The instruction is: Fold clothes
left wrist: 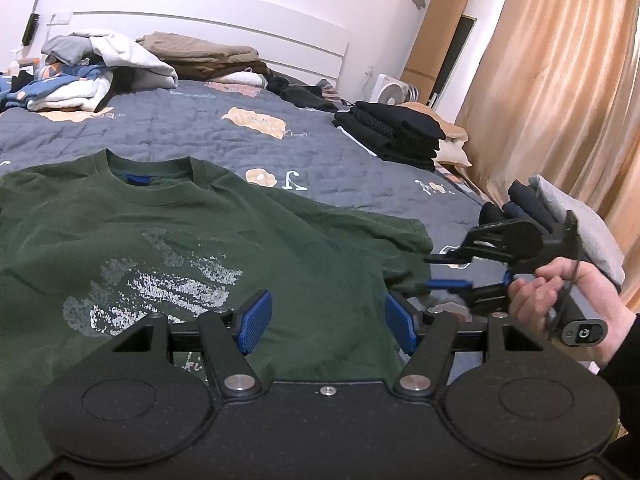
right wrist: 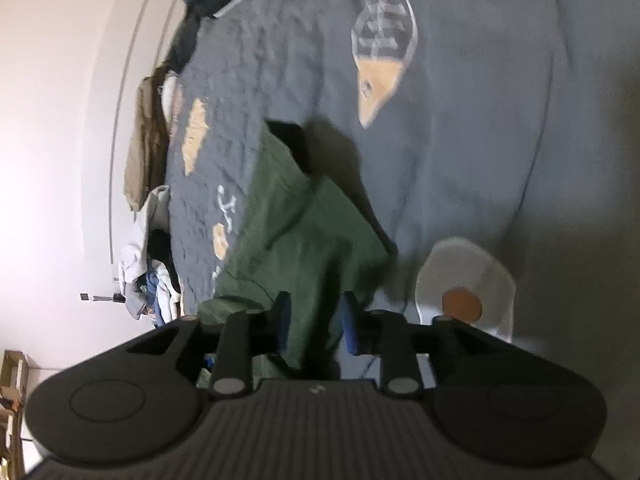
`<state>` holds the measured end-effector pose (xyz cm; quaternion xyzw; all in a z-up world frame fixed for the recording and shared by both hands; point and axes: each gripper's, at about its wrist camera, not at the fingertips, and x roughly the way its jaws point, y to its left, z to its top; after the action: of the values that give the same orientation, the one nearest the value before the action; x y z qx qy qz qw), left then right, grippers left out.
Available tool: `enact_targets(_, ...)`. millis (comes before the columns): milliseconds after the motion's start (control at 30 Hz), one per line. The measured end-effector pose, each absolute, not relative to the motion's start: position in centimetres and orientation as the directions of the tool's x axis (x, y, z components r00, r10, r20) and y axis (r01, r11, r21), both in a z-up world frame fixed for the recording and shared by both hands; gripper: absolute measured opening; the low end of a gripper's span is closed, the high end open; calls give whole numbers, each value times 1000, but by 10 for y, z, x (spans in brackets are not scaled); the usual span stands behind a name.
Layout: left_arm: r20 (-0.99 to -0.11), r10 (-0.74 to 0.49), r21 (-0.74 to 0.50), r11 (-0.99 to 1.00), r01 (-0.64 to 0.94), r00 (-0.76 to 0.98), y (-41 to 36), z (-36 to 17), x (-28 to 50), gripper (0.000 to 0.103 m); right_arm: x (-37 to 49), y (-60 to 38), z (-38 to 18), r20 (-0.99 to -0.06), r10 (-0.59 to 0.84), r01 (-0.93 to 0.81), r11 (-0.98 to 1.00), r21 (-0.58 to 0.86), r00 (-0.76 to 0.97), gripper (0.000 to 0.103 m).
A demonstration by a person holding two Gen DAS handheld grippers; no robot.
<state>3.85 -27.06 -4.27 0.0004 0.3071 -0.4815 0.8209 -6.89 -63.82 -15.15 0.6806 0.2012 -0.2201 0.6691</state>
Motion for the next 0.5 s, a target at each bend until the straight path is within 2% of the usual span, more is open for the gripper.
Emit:
enact_targets(133,-509,-787,-289,538,792,349,-272,-44,38,62,-57,-632,-165,-600,-13,599,-31,800,800,36)
enact_targets(267,-514,-783,-282,540,793,350,-273,-45,37,63,-49,-628,-176,-611,-38,611,-28,791,790,32)
enact_targets(300,-515,-782,-281,540,793,350,-273,-45,37,63,-49,-627,-174,-612,-54,611,-25,791,789,29)
enact_targets(333,-516,-782,-279,541,794,351,-274,-46,37,63,-49,-626,-173,-610,-65,610,-16,792,790,18)
enact_targets(400,-518,-780,-277,543,793,352,-274,-46,37,63,-49,-627,-167,-611,-90,614,18,789,787,2)
enact_targets(500,-519,-777,-278,548,789,357,-273,-47,37,63,-54,-629,-154,-616,-146,627,47,777,774,2)
